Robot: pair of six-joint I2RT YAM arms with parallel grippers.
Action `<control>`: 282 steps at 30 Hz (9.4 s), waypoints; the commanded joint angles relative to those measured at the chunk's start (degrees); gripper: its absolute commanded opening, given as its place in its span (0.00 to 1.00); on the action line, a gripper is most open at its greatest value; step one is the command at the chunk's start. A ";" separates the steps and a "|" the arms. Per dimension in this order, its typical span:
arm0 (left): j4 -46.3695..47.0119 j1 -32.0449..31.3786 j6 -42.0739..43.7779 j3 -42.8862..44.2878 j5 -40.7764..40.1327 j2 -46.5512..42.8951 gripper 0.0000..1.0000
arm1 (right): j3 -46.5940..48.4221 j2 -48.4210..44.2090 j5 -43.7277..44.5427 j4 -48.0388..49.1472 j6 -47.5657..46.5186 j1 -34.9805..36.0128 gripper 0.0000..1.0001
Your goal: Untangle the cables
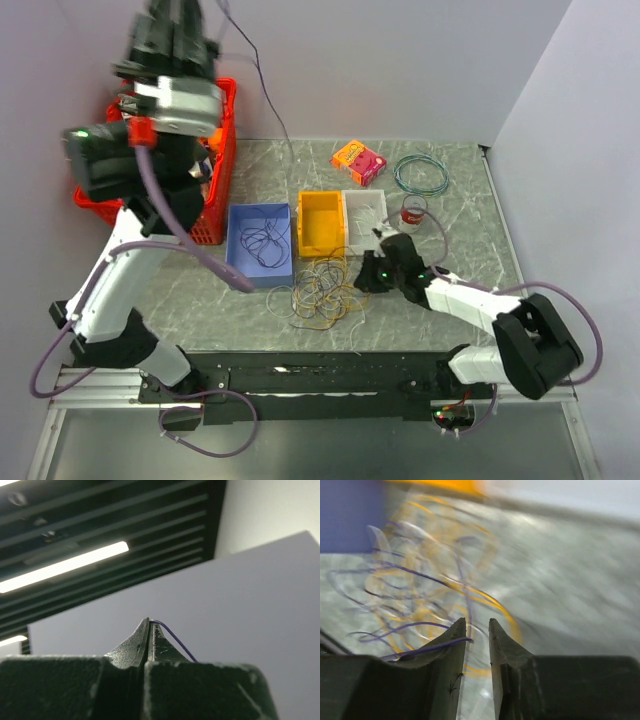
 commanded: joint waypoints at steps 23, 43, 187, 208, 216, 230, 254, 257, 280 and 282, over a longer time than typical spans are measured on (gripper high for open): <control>-10.98 15.44 -3.68 -25.38 -5.56 -12.59 0.01 | -0.04 -18.13 0.21 -10.53 -4.79 -7.82 0.19; -12.20 25.57 -11.86 -35.67 -2.75 -12.49 0.01 | -2.42 -20.43 -0.14 -9.83 -4.88 -7.91 0.18; -18.98 21.78 -21.44 -22.83 -0.11 -12.23 0.01 | 13.85 -14.79 -10.68 -2.53 -16.22 4.92 0.86; -13.70 29.96 -24.25 -43.60 1.55 -13.03 0.01 | 9.18 -20.86 -5.59 -7.10 -17.54 4.92 0.87; -24.23 30.58 -25.66 -45.77 0.59 -19.16 0.01 | 9.80 -19.72 -5.59 -6.75 -17.80 4.92 0.87; -34.08 30.23 -27.95 -69.77 5.78 -19.53 0.01 | 9.63 -18.75 -3.13 -10.97 -15.52 5.01 0.87; -53.19 9.23 -6.42 -72.50 32.34 -14.00 0.67 | 4.53 -18.05 -3.65 -9.83 -13.76 4.92 0.87; -49.66 8.43 -5.89 -72.77 29.86 -9.52 0.65 | 3.56 -18.57 -3.39 -9.74 -14.11 4.83 0.87; -37.43 6.24 -17.32 -78.83 20.80 0.42 0.39 | 1.80 -17.70 -5.94 -8.42 -15.69 1.85 0.88; -37.52 6.24 -17.75 -78.57 20.98 0.42 0.31 | 1.89 -17.44 -6.29 -7.98 -15.52 1.84 0.88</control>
